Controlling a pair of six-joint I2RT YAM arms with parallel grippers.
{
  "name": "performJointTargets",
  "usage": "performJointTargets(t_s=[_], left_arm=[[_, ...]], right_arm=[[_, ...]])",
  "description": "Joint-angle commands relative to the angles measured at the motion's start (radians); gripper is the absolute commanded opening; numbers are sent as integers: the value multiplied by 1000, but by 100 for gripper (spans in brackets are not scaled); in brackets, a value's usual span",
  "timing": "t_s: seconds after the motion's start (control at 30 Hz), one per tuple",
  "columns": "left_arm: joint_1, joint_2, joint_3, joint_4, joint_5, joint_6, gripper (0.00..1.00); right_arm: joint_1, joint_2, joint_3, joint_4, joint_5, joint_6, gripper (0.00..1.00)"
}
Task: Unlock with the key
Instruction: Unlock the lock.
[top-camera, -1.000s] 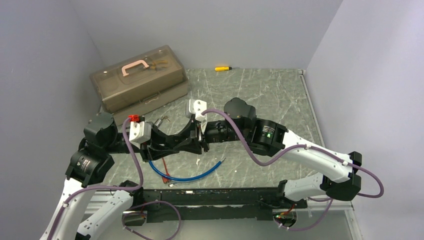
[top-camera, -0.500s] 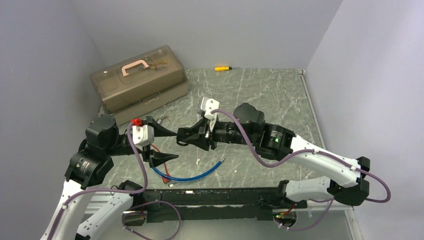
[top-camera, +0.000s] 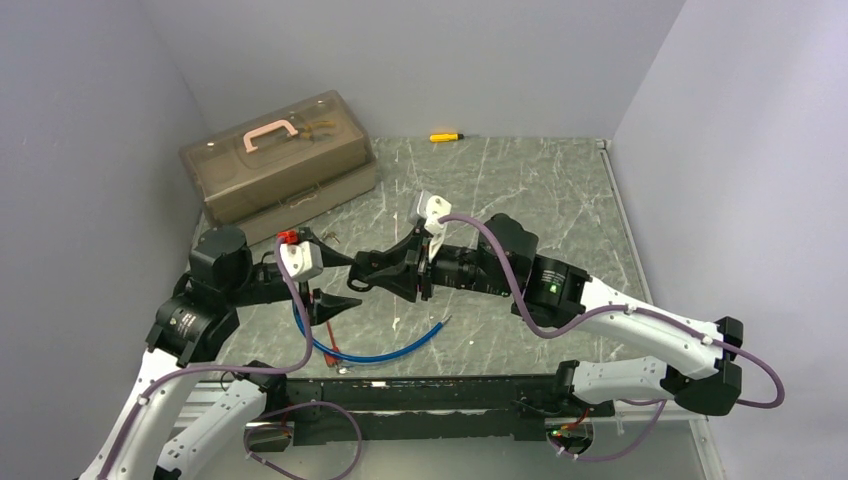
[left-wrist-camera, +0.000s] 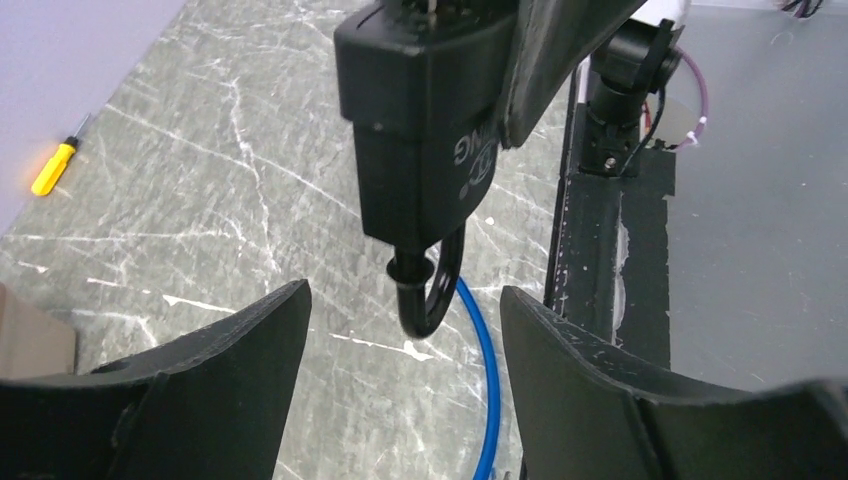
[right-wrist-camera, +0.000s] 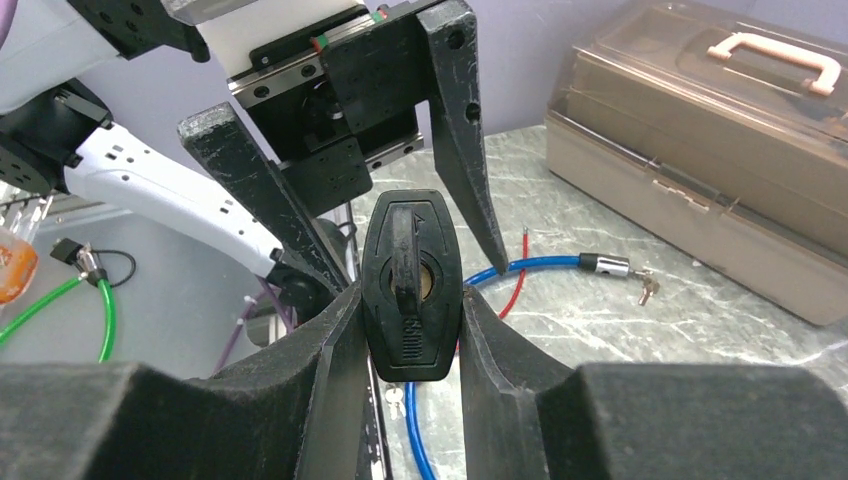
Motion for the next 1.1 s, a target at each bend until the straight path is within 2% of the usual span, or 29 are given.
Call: performJointTargets(t_s=[0.0,0.13,0.37,0.63,0.87,1.07], left_arm=[[1,7,31,53,116,6,71],[1,-5,21,28,152,47,56],[0,-16,37,-14,124,138,29],[0,-50,25,-9,-2,180,17],[0,-48,53,-2,-36,175,9],[0,-60,56,6,-208,295,3]], right_arm=[[-1,-35,-14,257,6,51,0],[-1,-48,-64,346,46,83,0],[-2,-27,-91,422,95,122,0],[-3,-43,-125,461,273,159,0],[-2,12,-89,396,348,174,0],[-3,36,-43,297,471,259,0]])
